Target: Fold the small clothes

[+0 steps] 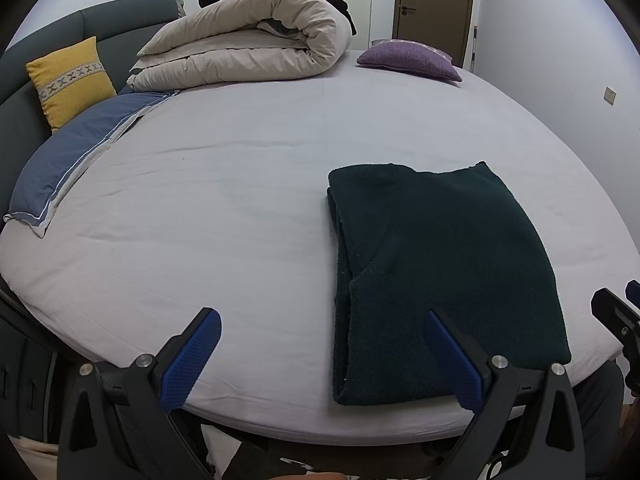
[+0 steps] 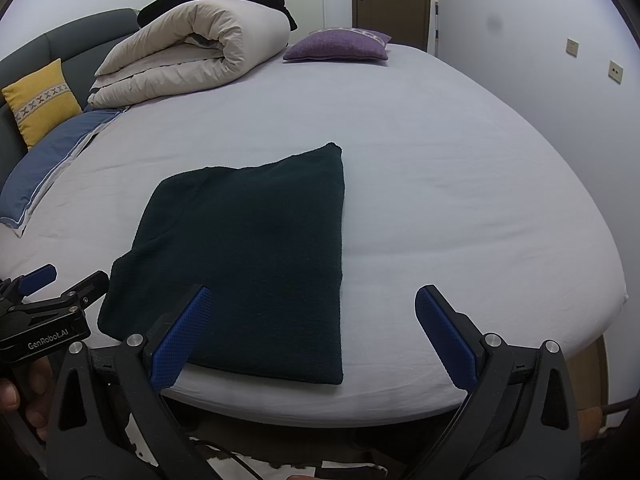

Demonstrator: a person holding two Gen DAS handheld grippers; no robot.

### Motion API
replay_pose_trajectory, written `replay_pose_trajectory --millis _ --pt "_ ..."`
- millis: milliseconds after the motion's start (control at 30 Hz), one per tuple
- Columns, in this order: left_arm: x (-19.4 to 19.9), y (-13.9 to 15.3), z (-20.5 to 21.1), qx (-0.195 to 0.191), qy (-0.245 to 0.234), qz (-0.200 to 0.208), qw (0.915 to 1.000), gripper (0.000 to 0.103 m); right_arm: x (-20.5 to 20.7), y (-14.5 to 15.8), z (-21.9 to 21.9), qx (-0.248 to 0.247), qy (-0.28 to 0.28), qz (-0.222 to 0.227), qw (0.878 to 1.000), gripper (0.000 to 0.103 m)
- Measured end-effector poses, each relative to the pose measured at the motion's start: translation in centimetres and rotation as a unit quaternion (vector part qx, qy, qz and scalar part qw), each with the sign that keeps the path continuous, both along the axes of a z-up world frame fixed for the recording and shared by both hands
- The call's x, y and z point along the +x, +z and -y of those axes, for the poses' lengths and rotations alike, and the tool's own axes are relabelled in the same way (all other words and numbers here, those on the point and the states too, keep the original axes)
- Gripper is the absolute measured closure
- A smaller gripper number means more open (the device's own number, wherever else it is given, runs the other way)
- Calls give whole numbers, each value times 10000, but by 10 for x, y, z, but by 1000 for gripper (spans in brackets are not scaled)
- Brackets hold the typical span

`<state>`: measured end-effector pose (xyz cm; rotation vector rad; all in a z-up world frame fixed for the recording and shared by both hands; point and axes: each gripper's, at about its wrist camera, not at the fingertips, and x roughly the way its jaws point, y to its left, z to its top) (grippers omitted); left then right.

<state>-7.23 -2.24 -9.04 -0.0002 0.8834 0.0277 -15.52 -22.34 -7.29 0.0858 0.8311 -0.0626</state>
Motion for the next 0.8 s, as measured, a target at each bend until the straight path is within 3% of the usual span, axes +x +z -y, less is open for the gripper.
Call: replay_pose_trajectory --millis 800 --pt "0 1 4 3 9 11 10000 0 -2 5 -7 27 12 -4 10000 0"
